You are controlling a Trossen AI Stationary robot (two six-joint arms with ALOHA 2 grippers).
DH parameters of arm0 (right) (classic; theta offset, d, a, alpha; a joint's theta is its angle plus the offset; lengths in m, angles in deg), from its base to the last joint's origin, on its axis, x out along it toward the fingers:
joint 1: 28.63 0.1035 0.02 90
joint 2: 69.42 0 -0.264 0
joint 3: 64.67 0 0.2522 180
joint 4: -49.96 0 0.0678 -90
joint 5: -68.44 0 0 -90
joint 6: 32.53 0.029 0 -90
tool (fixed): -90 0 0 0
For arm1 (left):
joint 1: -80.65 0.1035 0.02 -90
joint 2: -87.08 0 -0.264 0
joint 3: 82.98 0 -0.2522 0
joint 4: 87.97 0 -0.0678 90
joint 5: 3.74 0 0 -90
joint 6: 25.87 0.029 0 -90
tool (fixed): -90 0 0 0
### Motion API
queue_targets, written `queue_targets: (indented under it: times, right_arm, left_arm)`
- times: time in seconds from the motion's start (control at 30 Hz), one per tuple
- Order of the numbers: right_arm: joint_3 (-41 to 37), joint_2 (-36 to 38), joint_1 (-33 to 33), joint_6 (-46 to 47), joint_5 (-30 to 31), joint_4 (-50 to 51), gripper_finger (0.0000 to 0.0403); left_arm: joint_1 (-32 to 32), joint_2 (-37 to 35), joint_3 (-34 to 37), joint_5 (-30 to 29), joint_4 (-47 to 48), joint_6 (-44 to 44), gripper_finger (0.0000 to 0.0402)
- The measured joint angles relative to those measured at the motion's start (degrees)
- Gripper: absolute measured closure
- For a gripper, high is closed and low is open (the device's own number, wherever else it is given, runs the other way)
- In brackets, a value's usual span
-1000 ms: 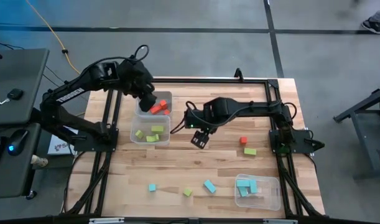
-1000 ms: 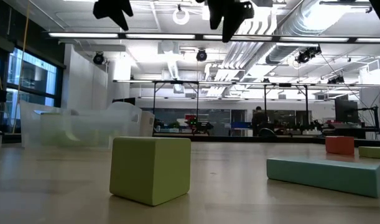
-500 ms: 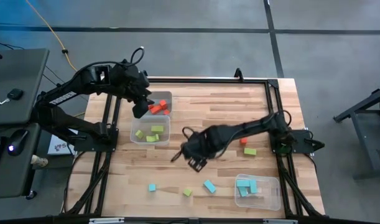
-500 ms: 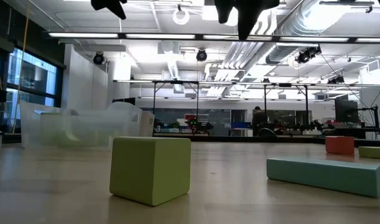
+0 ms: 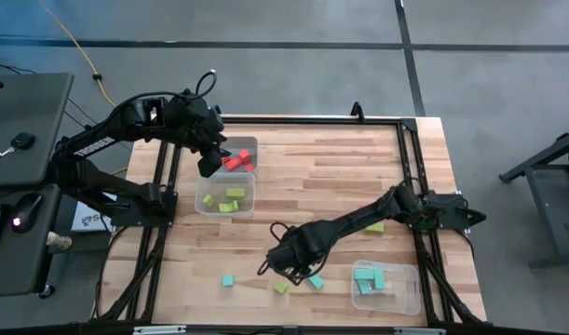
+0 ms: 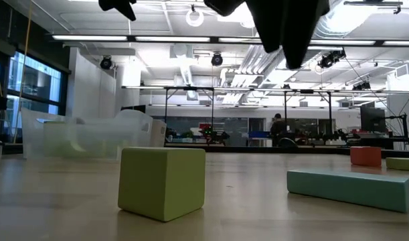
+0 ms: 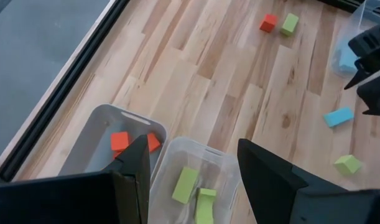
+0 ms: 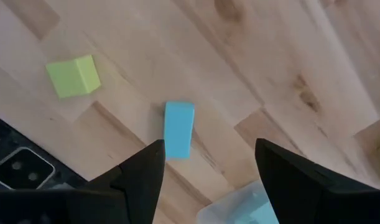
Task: Sort & place blocks by color
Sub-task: Put the blue block into the bottom transparent bin
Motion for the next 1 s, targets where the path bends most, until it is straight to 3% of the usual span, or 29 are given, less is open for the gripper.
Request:
queue_targets:
  times: [0.4, 1.0]
  right_arm:
    - [0.0, -7.6, 2.9, -0.3, -4.3, -3.0, 0.0162]
    - [0.0, -10.5, 4.5, 1.4, -5.2, -5.1, 0.0162]
  left_arm:
    - [0.0, 0.0, 0.0, 0.0, 0.4, 0.0, 0.0233]
    - [0.0, 0.0, 0.0, 0.0, 0.4, 0.0, 0.0233]
